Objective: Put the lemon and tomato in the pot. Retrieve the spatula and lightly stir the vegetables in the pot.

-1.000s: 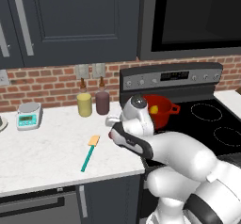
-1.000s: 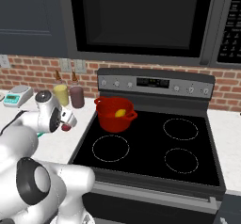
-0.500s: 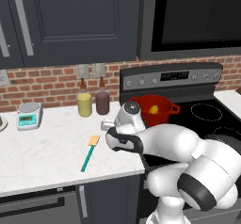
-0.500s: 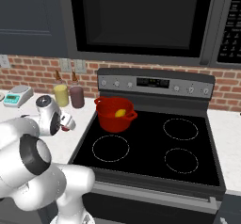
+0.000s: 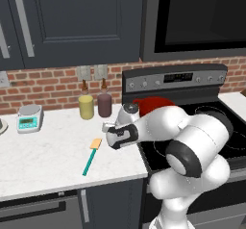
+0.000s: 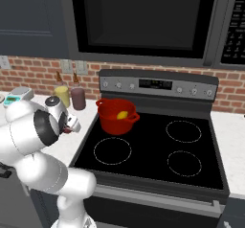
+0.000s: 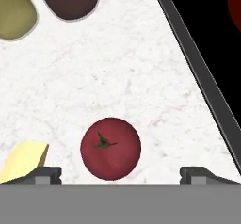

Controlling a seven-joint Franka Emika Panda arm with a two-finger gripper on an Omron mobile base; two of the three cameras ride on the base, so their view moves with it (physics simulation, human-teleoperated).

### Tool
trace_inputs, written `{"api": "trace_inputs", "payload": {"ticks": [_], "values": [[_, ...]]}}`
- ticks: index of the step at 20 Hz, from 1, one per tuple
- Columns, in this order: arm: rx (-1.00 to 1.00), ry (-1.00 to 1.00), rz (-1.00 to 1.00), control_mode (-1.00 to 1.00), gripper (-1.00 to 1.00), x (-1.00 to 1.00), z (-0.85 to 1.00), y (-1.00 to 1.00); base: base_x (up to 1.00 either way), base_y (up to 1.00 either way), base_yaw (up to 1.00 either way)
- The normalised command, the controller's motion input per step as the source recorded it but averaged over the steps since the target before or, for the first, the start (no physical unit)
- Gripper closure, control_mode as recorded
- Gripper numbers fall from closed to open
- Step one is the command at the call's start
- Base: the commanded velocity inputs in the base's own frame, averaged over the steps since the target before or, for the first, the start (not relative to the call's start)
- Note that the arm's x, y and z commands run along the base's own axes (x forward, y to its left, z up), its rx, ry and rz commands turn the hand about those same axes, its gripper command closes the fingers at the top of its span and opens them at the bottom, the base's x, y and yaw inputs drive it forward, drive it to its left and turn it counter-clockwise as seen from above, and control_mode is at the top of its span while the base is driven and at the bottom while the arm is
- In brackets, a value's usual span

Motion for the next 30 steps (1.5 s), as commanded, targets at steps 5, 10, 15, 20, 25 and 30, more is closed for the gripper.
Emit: {"api": "trace_inputs", "payload": {"ticks": [5,10,15,20,25,30], "values": [[0.0,0.09,-0.03,-1.0,-1.0,0.23,-0.27,0.19,0.0,0.0,0.0],[0.0,0.08,-0.04,-1.0,-1.0,0.11,-0.35,0.15,0.0,0.0,0.0],[0.0,0.05,-0.04,-1.0,1.0,0.15,-0.29,0.01,0.0,0.0,0.0],[0.0,0.01,-0.04,-1.0,1.0,0.1,-0.07,0.0,0.0,0.0,0.0],[0.0,-0.04,-0.02,-1.0,1.0,-0.15,0.14,0.0,0.0,0.0,0.0],[0.0,-0.22,0.0,-1.0,1.0,-0.63,0.81,-0.18,0.0,0.0,0.0]]}}
